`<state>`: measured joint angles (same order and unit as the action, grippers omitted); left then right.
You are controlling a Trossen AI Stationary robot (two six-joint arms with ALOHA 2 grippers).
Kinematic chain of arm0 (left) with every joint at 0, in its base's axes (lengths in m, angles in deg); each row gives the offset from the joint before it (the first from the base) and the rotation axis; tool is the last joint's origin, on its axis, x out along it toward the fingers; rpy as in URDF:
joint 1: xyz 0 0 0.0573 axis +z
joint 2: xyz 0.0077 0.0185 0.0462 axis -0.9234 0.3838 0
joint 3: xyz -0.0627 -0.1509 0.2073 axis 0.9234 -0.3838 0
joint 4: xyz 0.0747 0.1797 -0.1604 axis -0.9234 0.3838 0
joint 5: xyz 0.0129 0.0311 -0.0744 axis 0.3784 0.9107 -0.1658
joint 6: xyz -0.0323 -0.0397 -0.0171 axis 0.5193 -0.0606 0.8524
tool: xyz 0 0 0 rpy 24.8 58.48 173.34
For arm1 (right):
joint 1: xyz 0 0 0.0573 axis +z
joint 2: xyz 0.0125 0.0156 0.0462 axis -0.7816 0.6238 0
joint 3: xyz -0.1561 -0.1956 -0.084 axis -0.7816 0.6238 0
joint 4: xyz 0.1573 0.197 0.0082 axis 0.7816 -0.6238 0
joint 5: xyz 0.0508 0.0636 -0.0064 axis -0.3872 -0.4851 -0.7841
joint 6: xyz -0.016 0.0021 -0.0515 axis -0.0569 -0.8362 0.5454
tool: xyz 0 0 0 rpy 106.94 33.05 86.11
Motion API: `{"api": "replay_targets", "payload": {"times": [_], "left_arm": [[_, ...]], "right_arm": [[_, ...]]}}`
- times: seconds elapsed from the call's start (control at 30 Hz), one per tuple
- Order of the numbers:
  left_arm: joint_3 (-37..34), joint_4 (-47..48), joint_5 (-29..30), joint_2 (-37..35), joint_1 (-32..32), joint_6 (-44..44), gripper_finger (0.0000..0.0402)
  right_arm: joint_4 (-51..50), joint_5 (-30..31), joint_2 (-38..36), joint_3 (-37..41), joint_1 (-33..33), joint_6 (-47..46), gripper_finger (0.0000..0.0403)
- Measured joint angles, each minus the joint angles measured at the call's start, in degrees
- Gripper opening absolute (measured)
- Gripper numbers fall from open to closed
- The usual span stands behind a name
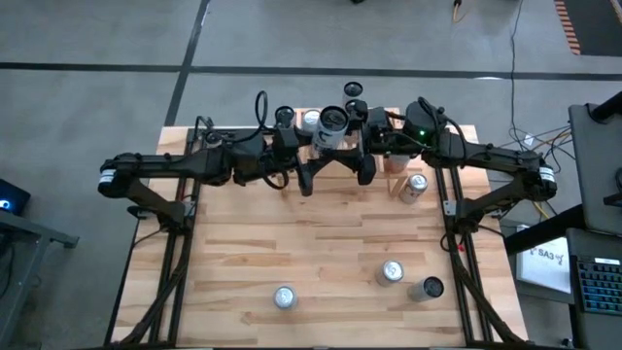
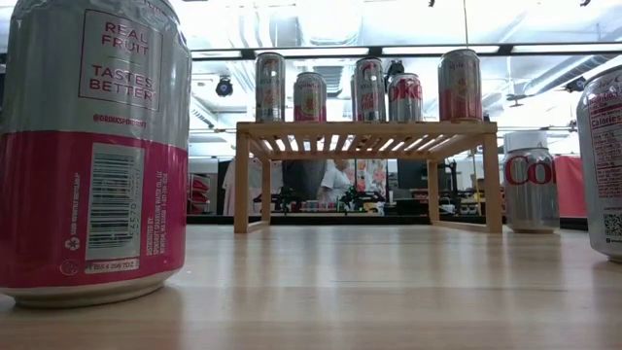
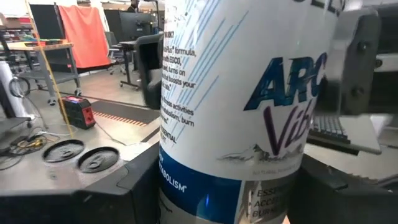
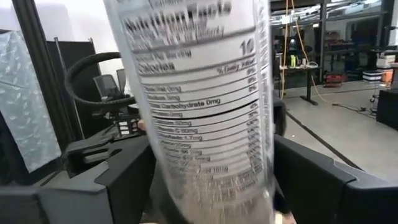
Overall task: Place canned beverage on shelf
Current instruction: Put the blue soda can on the shelf
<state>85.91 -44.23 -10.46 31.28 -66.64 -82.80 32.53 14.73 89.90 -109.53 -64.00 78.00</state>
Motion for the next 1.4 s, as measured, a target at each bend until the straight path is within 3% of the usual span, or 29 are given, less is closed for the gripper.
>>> {"api": "replay_targets", "payload": {"times": [0.27,0.57,0.87,1.13,1.4], "left_arm": [[1.01,3.45,1.55,-1.67,0.09,-0.58,0.0232],[1.01,6.00,3.95,-3.29,0.07,-2.04,0.0232],[0.46,8.45,5.36,-3.18,0.02,-1.87,0.0232],[-0.37,8.56,6.33,-3.13,0.04,-1.50,0.0232],[-1.10,8.56,8.39,-3.13,0.07,-1.44,0.0232]], "right_arm": [[-4.06,1.65,-0.61,-4.80,-0.13,1.00,0.0292],[-19.36,5.33,-0.22,-16.15,-0.09,5.48,0.0292],[-38.21,7.95,4.72,-30.69,-0.03,8.10,0.0292],[-49.56,6.35,12.05,-41.36,-0.03,10.44,0.0293],[-51.65,2.86,16.97,-46.66,0.09,10.92,0.0293]]}}
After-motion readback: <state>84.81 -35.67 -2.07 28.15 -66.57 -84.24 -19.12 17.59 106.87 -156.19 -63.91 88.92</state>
